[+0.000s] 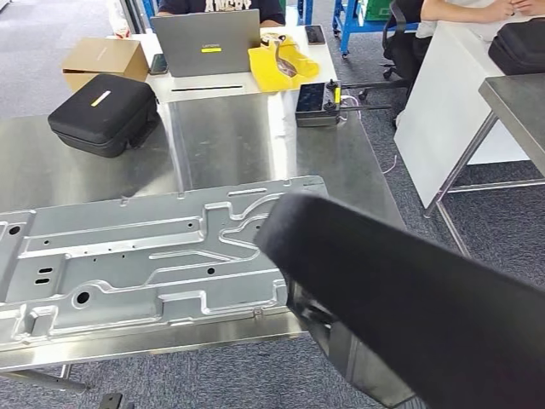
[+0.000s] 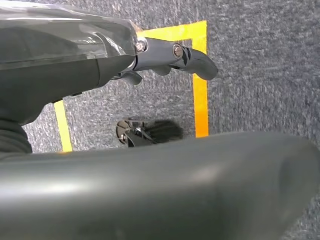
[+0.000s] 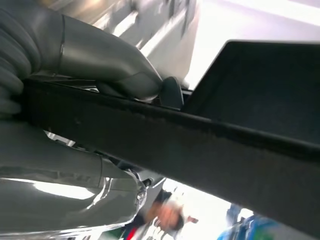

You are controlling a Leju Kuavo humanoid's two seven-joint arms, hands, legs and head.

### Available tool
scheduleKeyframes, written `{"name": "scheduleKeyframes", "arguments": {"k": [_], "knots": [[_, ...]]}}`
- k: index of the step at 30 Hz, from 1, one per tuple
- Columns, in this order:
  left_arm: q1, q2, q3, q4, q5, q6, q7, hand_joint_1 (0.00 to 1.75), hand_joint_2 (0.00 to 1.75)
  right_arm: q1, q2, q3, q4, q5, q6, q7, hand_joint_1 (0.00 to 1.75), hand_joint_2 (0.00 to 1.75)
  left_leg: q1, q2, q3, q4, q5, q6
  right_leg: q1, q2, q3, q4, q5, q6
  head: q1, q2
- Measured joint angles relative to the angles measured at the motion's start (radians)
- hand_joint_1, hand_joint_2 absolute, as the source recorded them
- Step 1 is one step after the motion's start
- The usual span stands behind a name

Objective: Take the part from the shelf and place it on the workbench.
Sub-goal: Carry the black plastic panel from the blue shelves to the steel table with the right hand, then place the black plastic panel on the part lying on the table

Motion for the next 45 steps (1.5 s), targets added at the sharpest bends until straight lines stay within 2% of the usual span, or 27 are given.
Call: {"name": "scheduleKeyframes", "arguments": {"k": [4, 8, 11, 20, 24, 29, 35, 45], "knots": [[-0.008, -0.001, -0.002, 0.0, -0.016, -0.003, 0.001, 0.0, 0.0, -0.063, -0.008, -0.088, 0.035, 0.023, -0.081, 0.072, 1.75, 1.75, 0.001, 0.0, 0.001, -0.003, 0.003, -0.006, 0.001, 0.0, 0.0, 0.001, -0.001, -0.003, 0.0, 0.0], [-0.009, -0.004, -0.006, 0.0, -0.021, -0.005, 0.003, 0.0, 0.0, -0.066, -0.006, -0.198, 0.079, 0.111, -0.137, 0.081, 1.75, 1.75, 0.001, -0.003, 0.001, -0.004, 0.003, -0.017, 0.002, -0.004, 0.002, 0.001, -0.003, -0.005, 0.0, 0.0], [-0.009, -0.005, -0.006, 0.0, -0.021, -0.005, 0.004, 0.0, 0.0, -0.054, -0.003, -0.261, 0.104, 0.147, -0.165, 0.086, 1.75, 1.75, 0.001, -0.003, 0.001, -0.004, 0.001, -0.022, 0.001, -0.003, 0.002, 0.002, -0.003, -0.004, 0.0, 0.0], [-0.011, -0.005, -0.009, 0.0, -0.029, -0.007, 0.006, 0.0, 0.0, -0.031, 0.006, -0.399, 0.174, 0.159, -0.18, 0.119, 1.75, 1.75, -0.007, -0.003, 0.001, -0.003, 0.0, -0.022, -0.006, -0.003, 0.002, 0.001, -0.003, -0.003, 0.0, 0.0], [-0.012, -0.005, -0.016, 0.0, -0.038, -0.011, 0.008, 0.0, 0.0, -0.035, 0.008, -0.441, 0.218, 0.212, -0.18, 0.15, 1.75, 1.75, -0.008, -0.003, 0.001, -0.003, 0.0, -0.022, -0.007, -0.003, 0.002, 0.001, -0.003, -0.003, 0.0, 0.0], [-0.018, -0.005, -0.028, 0.0, -0.052, -0.017, 0.019, 0.0, 0.0, -0.076, 0.004, -0.455, 0.287, 0.32, -0.192, 0.201, 1.75, 1.75, -0.008, -0.003, 0.001, -0.003, 0.0, -0.022, -0.007, -0.003, 0.002, 0.001, -0.003, -0.003, 0.0, 0.0], [-0.028, -0.005, -0.046, 0.0, -0.069, -0.022, 0.033, 0.0, 0.0, -0.179, -0.016, -0.44, 0.395, 0.458, -0.217, 0.269, 1.75, 1.75, -0.007, -0.003, 0.001, -0.003, 0.001, -0.022, -0.007, -0.003, 0.003, 0.001, -0.003, -0.003, 0.0, 0.0], [-0.049, -0.005, -0.078, 0.0, -0.092, -0.025, 0.056, 0.0, 0.0, -0.386, -0.04, -0.323, 0.587, 0.619, -0.229, 0.337, 1.75, 1.75, -0.007, -0.003, 0.001, -0.002, 0.001, -0.022, -0.007, -0.003, 0.003, 0.001, -0.003, -0.003, 0.0, 0.0]]}}
